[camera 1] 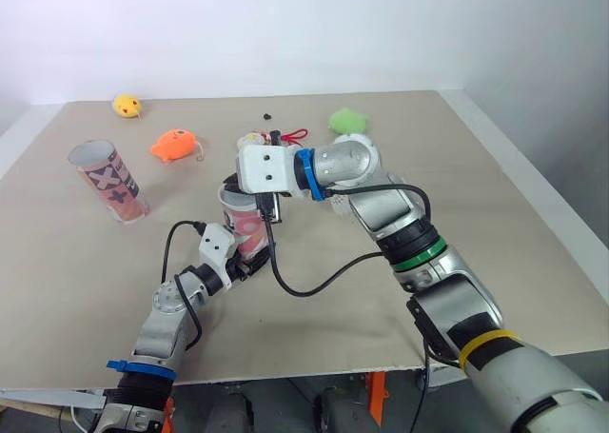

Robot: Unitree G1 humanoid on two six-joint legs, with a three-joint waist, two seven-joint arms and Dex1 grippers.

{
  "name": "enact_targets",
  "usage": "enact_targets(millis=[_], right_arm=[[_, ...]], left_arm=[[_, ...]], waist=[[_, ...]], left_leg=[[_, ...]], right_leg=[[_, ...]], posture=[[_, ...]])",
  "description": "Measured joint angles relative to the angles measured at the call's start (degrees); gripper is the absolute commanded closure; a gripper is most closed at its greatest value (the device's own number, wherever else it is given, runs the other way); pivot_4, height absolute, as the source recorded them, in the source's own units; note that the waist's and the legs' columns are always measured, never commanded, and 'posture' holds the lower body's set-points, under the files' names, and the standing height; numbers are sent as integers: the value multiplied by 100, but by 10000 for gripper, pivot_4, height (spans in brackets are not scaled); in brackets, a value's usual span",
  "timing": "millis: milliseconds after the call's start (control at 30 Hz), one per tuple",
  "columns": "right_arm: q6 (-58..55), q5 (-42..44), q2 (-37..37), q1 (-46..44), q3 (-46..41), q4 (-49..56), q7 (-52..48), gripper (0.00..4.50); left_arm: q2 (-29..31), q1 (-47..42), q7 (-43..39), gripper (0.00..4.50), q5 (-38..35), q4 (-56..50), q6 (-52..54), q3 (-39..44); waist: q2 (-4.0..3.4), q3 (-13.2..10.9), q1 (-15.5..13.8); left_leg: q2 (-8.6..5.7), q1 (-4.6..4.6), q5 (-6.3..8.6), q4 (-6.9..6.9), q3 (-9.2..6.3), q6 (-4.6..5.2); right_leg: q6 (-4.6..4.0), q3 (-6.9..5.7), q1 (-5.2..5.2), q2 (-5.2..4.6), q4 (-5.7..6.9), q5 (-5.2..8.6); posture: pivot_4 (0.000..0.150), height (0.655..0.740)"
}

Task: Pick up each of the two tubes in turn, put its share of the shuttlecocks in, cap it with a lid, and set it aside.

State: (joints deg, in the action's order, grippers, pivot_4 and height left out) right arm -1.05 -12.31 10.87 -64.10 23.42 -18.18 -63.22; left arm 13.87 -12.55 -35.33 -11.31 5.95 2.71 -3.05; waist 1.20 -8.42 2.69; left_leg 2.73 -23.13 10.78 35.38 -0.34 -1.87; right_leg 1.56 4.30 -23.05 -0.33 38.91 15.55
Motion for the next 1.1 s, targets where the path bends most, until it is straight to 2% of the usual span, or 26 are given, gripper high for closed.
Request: enact_targets(millis=[67,167,300,400,733,900,933,1000,1100], right_arm=[[0,-18,33,-78,37,0,-80,44364],[-1,-31,65,-227,108,15,-244,35248],[-6,-31,88,-423,96,39,-303,14386],[-5,-28,101,-464,24,51,-291,530],[-5,-26,122,-539,-21,52,-290,199],[-30,161,225,-973,-111,-277,-381,199],[-43,273,265,-1143,-147,-311,-449,5472],[-43,436,377,-1393,-224,-315,-596,12432],[-44,601,629,-1603,-321,-314,-857,27675]], left_arm=[[-6,-6,-5,13247,0,-7,-7,0],[-14,-30,-9,13247,3,-11,-8,-5],[-32,-34,-12,13247,4,-18,-15,-7],[-31,-34,-20,13247,12,-30,-21,-26],[-32,-34,-20,13247,9,-38,-26,-39],[-69,-122,-12,13247,16,-32,-24,-62],[-80,-147,-13,13247,20,-27,-24,-82],[-95,-182,-13,13247,23,-17,-24,-122],[-109,-195,-16,13247,23,-24,-30,-145]], waist=[[1,-6,0],[5,-17,0],[13,-29,-3],[14,-29,-6],[15,-32,-8],[23,-77,-10],[22,-85,-13],[22,-88,-22],[21,-88,-32]], left_leg=[[0,-9,0,0,0,0],[0,-14,0,-1,-1,0],[0,-20,0,-1,-2,0],[-1,-22,1,-3,-2,-2],[-2,-24,3,-5,-2,-5],[-2,-36,3,-4,-2,-5],[-3,-41,3,-4,-2,-5],[-3,-50,4,-5,-9,-5],[-2,-66,8,-9,-18,-8]], right_leg=[[0,0,-6,0,-1,0],[2,0,-10,0,-1,0],[3,-1,-14,-1,-4,0],[5,-1,-13,-3,-12,1],[10,-2,-11,-6,-22,1],[10,-3,-20,-6,-23,-6],[21,-3,-22,-6,-24,-10],[32,-9,-22,-6,-37,-12],[39,-18,-19,-7,-72,-21]], posture=[[1500,7400],[1500,7400],[1500,7400],[1500,7400],[1500,7400],[1500,7400],[1500,7400],[1500,7400],[1500,7400]])
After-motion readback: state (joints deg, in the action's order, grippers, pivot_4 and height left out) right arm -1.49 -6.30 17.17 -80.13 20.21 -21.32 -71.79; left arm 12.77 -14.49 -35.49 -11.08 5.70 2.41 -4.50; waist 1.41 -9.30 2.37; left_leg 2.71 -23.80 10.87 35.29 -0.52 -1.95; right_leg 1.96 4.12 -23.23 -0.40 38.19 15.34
